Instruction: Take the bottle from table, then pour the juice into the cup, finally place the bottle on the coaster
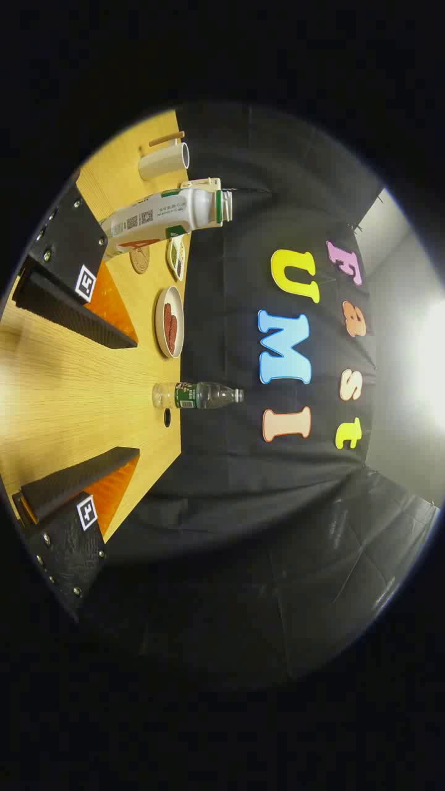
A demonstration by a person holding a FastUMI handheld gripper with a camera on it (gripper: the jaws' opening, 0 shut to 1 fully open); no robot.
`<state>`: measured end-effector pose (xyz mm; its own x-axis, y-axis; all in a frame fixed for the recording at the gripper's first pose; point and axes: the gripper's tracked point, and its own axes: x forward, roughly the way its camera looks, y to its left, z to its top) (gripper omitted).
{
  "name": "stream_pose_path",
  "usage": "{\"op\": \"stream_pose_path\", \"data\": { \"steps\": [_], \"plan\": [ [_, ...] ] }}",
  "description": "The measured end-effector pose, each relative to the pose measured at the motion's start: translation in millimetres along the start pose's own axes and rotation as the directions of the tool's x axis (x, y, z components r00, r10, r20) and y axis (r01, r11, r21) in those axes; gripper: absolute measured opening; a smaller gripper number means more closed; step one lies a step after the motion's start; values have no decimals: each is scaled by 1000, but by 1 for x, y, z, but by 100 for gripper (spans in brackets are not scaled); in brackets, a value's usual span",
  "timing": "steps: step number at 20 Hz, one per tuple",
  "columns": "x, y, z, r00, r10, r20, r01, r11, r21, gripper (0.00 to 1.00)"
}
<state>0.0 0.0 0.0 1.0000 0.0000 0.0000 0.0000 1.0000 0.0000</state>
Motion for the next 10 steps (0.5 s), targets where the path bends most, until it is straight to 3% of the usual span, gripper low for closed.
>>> {"op": "stream_pose_path", "data": {
  "steps": [10],
  "plan": [
    [0, 0, 0, 1000, 1, 2, -1, 1000, 1, 98]
  ]
}}
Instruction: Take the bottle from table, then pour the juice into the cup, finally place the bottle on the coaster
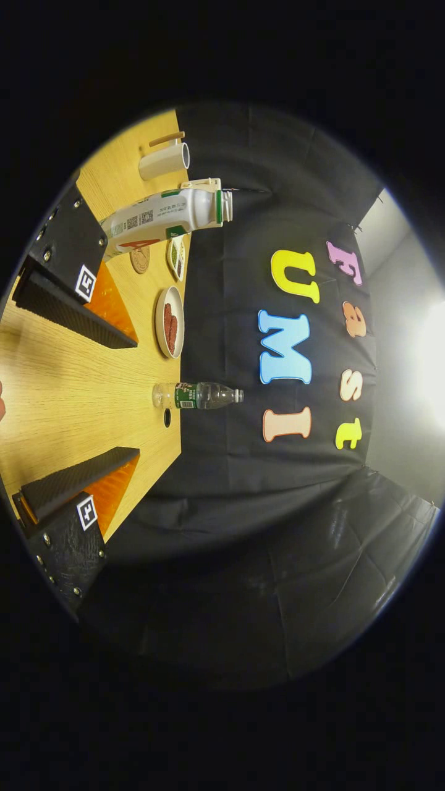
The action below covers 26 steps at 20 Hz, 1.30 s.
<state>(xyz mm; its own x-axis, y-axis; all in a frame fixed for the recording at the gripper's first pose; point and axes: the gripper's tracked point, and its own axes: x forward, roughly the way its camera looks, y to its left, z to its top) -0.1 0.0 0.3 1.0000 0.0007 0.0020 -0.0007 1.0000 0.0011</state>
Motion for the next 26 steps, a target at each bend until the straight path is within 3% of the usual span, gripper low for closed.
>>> {"op": "stream_pose_path", "data": {
  "steps": [20, 26],
  "plan": [
    [0, -1, 0, 1000, -10, -8, 9, 1000, -3, 98],
    [19, 0, 13, 999, -31, 28, 32, 999, -32, 98]
  ]
}}
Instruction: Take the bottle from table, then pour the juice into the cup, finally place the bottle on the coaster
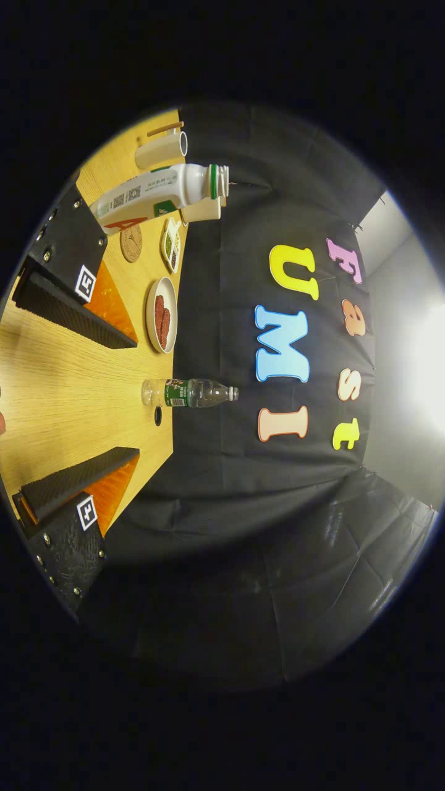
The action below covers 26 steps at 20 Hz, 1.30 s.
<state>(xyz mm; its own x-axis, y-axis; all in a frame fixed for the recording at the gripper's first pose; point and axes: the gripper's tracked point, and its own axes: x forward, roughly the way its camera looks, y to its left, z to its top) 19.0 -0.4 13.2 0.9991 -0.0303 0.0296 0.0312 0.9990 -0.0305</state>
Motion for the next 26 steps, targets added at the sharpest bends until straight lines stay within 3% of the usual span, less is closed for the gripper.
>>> {"op": "stream_pose_path", "data": {
  "steps": [4, 10, 14, 26],
  "plan": [
    [31, 3, 27, 997, -30, 70, 33, 999, -38, 98],
    [15, 22, 82, 992, -5, 127, 18, 995, -97, 97],
    [-10, 47, 100, 992, 52, 117, -51, 999, -16, 97],
    [-68, 114, 95, 973, 219, 73, -220, 975, 15, 97]
  ]
}}
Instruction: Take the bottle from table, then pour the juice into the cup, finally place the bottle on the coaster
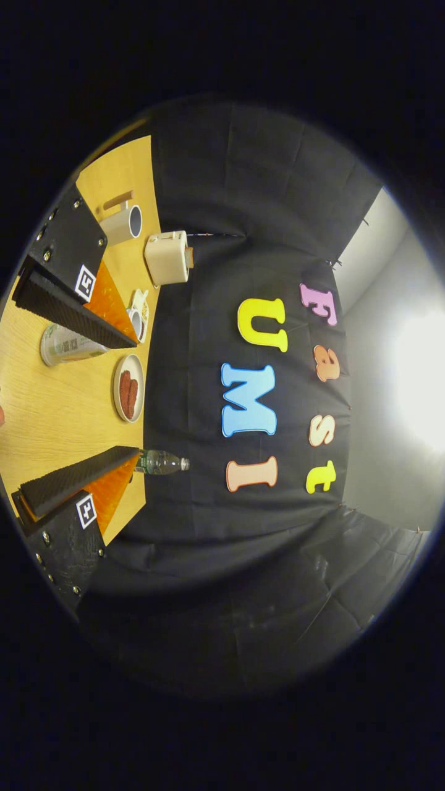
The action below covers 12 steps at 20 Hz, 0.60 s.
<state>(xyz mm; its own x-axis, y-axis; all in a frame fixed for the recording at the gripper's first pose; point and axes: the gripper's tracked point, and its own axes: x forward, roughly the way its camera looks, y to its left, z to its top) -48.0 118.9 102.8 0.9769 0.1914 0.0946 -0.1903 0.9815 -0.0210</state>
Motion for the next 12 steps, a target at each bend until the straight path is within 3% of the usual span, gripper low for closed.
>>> {"op": "stream_pose_path", "data": {
  "steps": [12],
  "plan": [
    [16, 59, -60, 993, 89, -83, -85, 995, 46, 97]
  ]
}}
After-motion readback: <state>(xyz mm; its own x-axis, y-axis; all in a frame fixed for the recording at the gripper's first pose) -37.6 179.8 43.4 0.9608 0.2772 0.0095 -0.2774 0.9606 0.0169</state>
